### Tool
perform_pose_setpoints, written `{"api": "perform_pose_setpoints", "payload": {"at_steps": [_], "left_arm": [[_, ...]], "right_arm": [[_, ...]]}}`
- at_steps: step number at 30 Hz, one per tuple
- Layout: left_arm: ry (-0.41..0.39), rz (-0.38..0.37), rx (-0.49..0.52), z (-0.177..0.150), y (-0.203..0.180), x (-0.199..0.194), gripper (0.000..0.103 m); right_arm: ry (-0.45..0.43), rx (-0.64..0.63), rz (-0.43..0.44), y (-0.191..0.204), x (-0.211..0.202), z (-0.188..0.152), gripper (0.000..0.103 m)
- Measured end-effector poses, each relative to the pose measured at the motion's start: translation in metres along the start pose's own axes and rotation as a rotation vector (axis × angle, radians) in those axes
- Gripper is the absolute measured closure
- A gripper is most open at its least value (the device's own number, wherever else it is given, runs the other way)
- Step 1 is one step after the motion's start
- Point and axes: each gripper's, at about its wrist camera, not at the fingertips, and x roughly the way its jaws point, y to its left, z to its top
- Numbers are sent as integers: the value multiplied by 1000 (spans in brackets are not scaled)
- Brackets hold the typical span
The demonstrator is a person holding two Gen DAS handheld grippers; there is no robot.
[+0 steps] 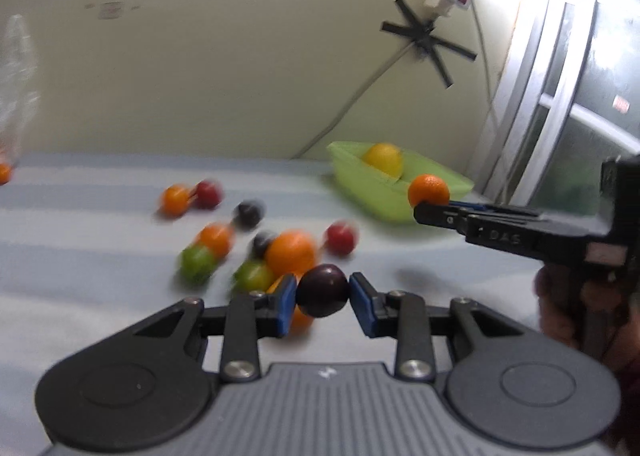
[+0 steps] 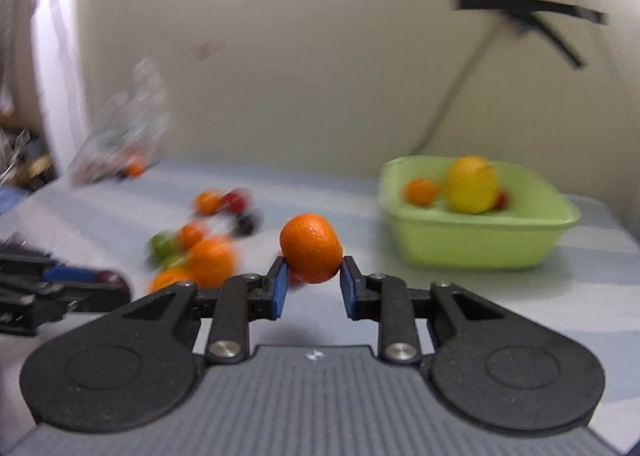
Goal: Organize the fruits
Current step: 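Carry the plum and tangerine into the green bowl and open both grippers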
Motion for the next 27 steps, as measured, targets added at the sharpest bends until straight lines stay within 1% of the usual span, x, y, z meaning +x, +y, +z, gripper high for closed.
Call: {"api": "perform_pose_setpoints", "payload": {"at_steps": [2, 5, 7, 9, 10, 13, 16, 20, 22, 23, 24, 27], "left_arm": [[-9, -46, 1, 24, -11, 18, 74], [-17, -89, 18, 55, -33, 54, 74], [-2, -119, 14, 71, -46, 81, 73], [19, -146, 15, 84, -57, 110, 73], [29, -152, 17, 88, -62, 124, 73], [64, -147, 9, 92, -70, 158, 73], [96, -133, 6, 89, -74, 181, 73], [109, -106, 12, 84, -79, 193, 72], [104, -111, 4, 83, -79, 190, 66], [102, -110, -2, 86, -78, 188, 63], [93, -103, -7, 87, -76, 183, 60], [24, -109, -9, 93, -69, 146, 60]], "right_arm": [[-43, 23, -74, -20, 4, 9, 73], [-102, 46, -197, -49, 11, 17, 73], [-125, 85, -249, -64, 13, 16, 73], [-119, 140, -257, -77, 15, 12, 73], [-112, 144, -257, -80, 16, 11, 73], [-101, 119, -279, -82, 22, 8, 72], [-88, 113, -265, -84, 25, 4, 72], [-91, 88, -276, -83, 25, 3, 68], [-97, 97, -287, -86, 23, 1, 63], [-102, 109, -285, -88, 21, 0, 59], [-110, 121, -282, -89, 19, 0, 57], [-134, 126, -288, -90, 15, -1, 56]]}}
